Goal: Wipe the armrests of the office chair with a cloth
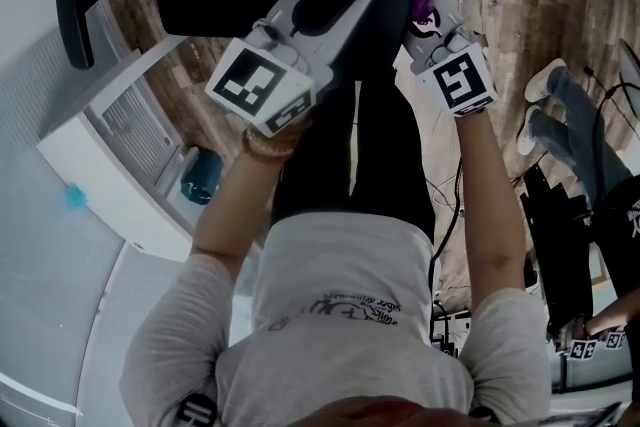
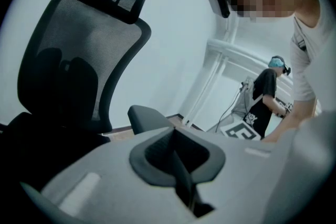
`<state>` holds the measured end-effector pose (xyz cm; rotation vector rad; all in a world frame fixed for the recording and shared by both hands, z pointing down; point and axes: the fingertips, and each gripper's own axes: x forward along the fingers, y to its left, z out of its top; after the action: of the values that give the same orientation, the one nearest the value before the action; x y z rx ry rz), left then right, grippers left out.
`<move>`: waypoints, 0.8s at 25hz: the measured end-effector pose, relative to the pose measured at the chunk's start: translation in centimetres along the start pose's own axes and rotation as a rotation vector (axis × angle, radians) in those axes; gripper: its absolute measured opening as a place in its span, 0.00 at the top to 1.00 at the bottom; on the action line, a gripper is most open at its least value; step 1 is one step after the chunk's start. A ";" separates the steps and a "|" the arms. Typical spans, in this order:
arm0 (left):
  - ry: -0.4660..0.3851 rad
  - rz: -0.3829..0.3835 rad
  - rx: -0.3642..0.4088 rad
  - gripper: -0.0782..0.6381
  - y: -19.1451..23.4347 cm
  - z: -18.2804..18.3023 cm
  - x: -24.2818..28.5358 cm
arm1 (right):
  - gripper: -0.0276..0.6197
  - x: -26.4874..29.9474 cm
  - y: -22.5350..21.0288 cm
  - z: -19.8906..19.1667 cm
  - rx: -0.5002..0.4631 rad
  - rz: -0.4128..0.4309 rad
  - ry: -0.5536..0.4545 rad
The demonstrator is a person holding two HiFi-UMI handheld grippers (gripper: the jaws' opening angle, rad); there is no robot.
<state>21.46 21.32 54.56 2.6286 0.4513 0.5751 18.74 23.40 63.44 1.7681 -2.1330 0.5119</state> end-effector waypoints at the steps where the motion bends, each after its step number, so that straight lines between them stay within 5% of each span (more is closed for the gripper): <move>1: -0.001 -0.001 0.000 0.89 0.0 0.0 -0.1 | 0.91 0.2 0.1 -0.2 0.006 -0.002 0.002; 20: -0.020 -0.021 -0.001 0.89 -0.4 -0.3 -1.7 | 0.91 4.6 1.9 -4.5 0.075 0.016 0.076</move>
<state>19.77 21.06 54.09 2.6236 0.4719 0.5413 16.14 21.82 69.46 1.7423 -2.1036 0.6608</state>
